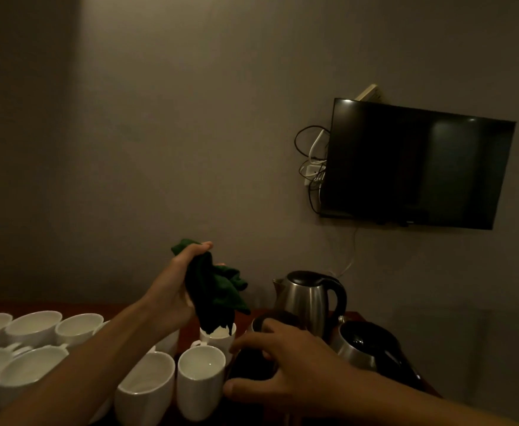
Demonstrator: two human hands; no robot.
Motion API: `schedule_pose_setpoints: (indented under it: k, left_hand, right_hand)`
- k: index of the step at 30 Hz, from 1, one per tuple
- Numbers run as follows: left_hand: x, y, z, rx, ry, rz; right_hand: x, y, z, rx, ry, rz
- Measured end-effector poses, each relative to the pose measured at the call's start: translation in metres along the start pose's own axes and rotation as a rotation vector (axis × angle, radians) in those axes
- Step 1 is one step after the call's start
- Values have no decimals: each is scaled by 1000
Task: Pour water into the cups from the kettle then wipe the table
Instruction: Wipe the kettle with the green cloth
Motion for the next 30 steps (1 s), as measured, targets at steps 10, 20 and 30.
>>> schedule_pose_setpoints:
  k: [10, 20, 30]
  left_hand:
    - [19, -3, 7, -52, -8, -83]
    - [34, 2, 14, -30, -23, -96]
    - [52, 13, 13, -29, -35, -125]
  right_hand:
    - [4, 3, 1, 74, -46, -89]
    - [1, -28, 0, -67, -152, -147]
    - [-9, -66, -9, -549, -238, -408]
Point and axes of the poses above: each hand's wrist, its own x-axis away from the middle knuckle, its own y-axis out of the back of the hand, z = x × y, the point moved 6 cm from there along -x, towards the middle knuckle, and after that the axes turned 11 degrees about y, right-handed, at the moved point
